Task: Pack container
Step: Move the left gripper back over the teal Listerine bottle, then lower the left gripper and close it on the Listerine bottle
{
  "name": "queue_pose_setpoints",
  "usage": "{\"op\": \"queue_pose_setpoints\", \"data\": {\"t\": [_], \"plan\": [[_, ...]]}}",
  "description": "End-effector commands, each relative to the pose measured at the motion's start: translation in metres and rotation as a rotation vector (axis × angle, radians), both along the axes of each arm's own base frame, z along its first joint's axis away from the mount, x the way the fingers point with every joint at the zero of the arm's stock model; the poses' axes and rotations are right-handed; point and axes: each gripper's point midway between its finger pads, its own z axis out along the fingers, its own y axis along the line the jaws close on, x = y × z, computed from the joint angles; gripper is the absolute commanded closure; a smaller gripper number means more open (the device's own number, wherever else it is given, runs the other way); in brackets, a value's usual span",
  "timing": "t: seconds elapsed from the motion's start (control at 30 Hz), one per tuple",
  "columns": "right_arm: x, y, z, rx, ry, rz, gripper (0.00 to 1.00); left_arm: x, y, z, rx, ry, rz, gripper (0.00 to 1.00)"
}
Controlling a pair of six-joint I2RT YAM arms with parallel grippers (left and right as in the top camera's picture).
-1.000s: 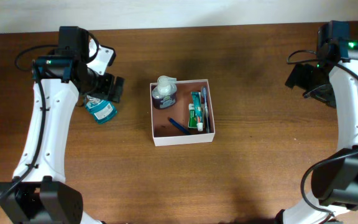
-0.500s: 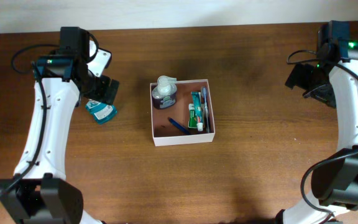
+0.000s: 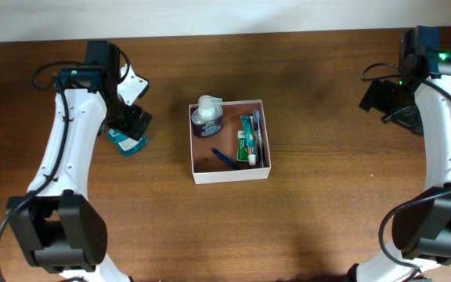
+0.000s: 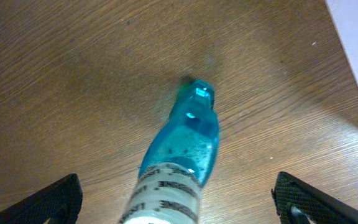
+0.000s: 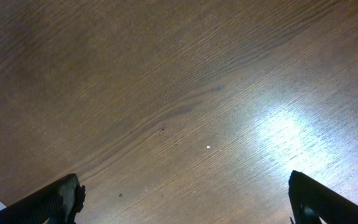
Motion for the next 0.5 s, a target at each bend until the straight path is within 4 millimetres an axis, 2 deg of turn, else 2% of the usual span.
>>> {"op": "queue_pose_setpoints", "data": {"t": [0.0, 0.2, 0.47], "plan": [[0.000, -0.004, 0.005, -0.016, -0.011, -0.001, 0.02, -0.002, 0.013, -0.014, 0.001, 0.045, -0.005, 0.03], [0.000, -0.004, 0.005, -0.016, -0.011, -0.001, 0.02, 0.000, 0.003, -0.023, -0.137, 0.055, -0.050, 0.05], [0.000, -0.004, 0.005, -0.016, -0.011, -0.001, 0.02, 0.005, 0.001, -0.025, -0.139, 0.035, -0.089, 0.07]]}}
